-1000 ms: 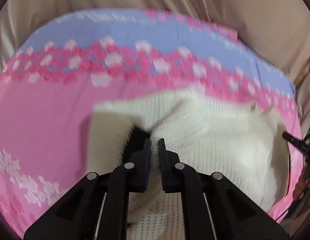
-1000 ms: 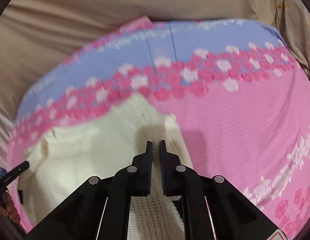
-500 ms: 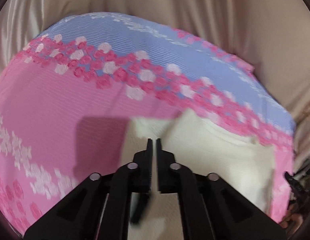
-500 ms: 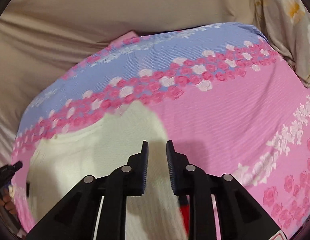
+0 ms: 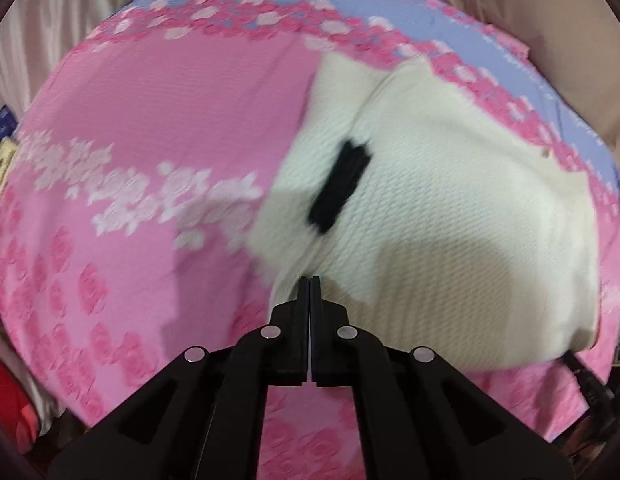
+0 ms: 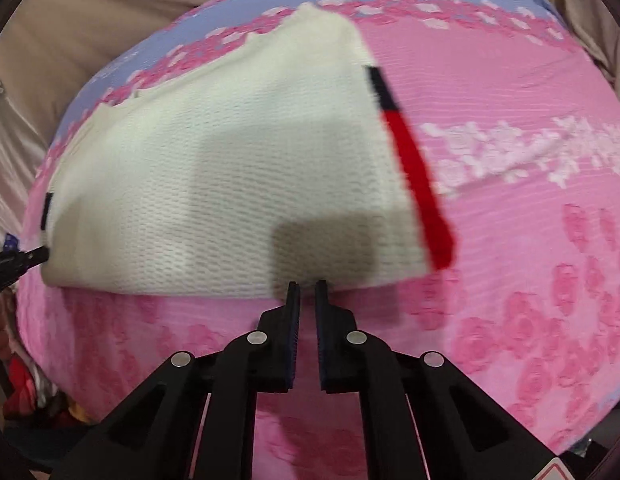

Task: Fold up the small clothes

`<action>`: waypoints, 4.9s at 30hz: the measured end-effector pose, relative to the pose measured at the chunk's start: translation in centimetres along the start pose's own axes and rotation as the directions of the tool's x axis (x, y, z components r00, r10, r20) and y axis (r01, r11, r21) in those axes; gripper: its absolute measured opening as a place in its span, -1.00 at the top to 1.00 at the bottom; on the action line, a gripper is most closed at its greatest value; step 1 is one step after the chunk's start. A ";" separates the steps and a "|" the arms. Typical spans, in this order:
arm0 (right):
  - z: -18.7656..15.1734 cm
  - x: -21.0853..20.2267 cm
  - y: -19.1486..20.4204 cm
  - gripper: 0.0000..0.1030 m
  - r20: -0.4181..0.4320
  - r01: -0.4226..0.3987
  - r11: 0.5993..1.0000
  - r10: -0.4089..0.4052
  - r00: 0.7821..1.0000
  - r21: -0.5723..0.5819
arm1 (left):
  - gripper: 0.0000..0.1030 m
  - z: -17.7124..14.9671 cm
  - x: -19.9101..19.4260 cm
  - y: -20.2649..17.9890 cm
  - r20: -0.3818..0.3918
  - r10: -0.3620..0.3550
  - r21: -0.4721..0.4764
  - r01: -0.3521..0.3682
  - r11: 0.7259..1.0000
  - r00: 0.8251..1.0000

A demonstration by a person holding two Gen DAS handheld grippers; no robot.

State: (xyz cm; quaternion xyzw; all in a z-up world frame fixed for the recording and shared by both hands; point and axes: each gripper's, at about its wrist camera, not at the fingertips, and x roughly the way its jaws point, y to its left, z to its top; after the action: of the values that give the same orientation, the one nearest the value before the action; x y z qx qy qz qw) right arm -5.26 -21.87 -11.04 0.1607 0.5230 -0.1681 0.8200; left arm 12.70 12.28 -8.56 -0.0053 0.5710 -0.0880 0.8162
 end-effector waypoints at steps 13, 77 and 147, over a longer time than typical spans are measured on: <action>-2.1 -5.8 0.1 -0.12 0.092 0.131 0.947 -0.165 0.982 0.294 | 0.38 3.6 0.5 -2.1 0.002 -0.141 0.060 0.141 0.988 0.990; 0.5 -7.4 -4.5 -0.06 0.021 0.113 0.989 -0.115 0.993 0.091 | -0.04 -3.6 -8.5 3.4 0.150 -0.175 -0.020 0.180 0.983 0.973; 1.8 -0.7 16.8 0.73 -0.130 -0.126 0.919 0.083 0.988 -0.373 | -0.16 -6.7 -1.3 5.2 -0.056 -0.160 -0.252 0.141 0.957 0.986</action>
State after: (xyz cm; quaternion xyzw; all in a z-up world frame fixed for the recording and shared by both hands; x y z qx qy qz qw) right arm 3.37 -7.55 -8.22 0.0358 0.5813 -0.0102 0.8128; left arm 6.73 18.16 -10.24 -0.1469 0.6058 -0.0782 0.7780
